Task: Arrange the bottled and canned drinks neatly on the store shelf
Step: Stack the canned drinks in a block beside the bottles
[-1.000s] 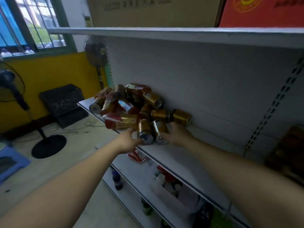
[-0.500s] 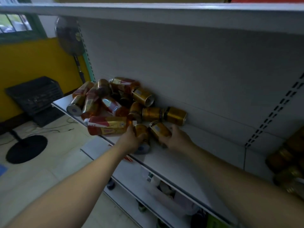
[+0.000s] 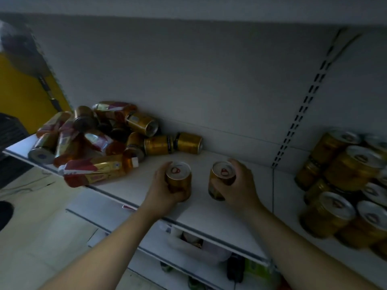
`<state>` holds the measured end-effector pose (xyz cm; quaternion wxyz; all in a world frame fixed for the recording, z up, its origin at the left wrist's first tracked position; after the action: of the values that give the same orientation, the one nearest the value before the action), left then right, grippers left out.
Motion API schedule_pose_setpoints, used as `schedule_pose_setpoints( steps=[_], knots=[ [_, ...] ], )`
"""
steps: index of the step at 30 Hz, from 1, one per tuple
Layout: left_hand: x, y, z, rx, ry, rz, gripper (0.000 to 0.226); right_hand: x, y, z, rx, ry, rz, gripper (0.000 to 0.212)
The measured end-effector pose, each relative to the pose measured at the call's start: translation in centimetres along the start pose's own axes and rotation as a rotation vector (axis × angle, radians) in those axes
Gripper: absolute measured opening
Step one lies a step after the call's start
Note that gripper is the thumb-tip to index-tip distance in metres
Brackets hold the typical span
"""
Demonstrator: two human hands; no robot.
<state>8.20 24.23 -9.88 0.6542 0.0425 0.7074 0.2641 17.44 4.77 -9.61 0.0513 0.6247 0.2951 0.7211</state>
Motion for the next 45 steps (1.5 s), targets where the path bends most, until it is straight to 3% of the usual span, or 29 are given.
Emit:
schedule_pose_setpoints(
  steps=[5,13,17,21,23,25,29,32,36,41,45],
  knots=[
    [0.3,-1.1,-1.8,0.104,-0.042,-0.073,0.089,0.2,0.0,-3.4,-0.007,-0.116,0.185,0.084],
    [-5.7,-4.3,-3.9,0.262,-0.215,-0.227,0.082,2.0,7.2,-13.1,-0.418,-0.125,0.196,0.065],
    [-11.5,-8.2,-4.3,0.328,-0.319,-0.307,0.08,2.3,13.8,-16.7,-0.615,-0.129,0.168,0.068],
    [-16.3,-12.4,-5.3,0.434,-0.41,-0.288,0.083,1.1,19.8,-18.9,-0.73,-0.139,0.108,0.058],
    [-18.4,-14.8,-5.9,0.463,-0.457,-0.267,0.078,0.0,22.6,-19.4,-0.756,-0.144,0.11,0.063],
    [-20.3,-17.4,-6.3,0.449,-0.482,-0.259,0.078,-1.4,25.2,-19.3,-0.766,-0.135,0.122,0.07],
    [-23.8,-22.9,-6.4,0.435,-0.511,-0.223,0.073,-4.4,30.2,-17.8,-0.716,-0.067,0.126,0.054],
    [-26.0,-27.0,-5.5,0.454,-0.501,-0.132,0.089,-6.7,33.4,-15.7,-0.639,-0.043,0.137,0.053],
    [-28.0,-30.3,-3.4,0.411,-0.483,0.124,0.1,-9.1,36.5,-12.5,-0.541,-0.014,0.177,0.056],
    [-30.2,-30.3,-1.8,0.11,-0.533,0.662,0.099,-10.4,38.0,-9.2,-0.451,-0.006,0.25,0.067],
    [-30.3,-30.7,-0.6,0.117,-0.486,0.8,0.096,-10.9,38.0,-6.7,-0.399,-0.006,0.251,0.063]
  ],
)
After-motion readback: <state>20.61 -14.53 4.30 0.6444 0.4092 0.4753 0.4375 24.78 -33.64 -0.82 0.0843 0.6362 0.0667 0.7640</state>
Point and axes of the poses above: each hand's wrist, its own z-axis towards the middle knuckle, its own y-axis out of the back of the hand, x = y × z, the point moved 5 cm from there along z, towards the middle knuckle, and after that the axes turned 5 degrees about x, right-handed, at the moved point
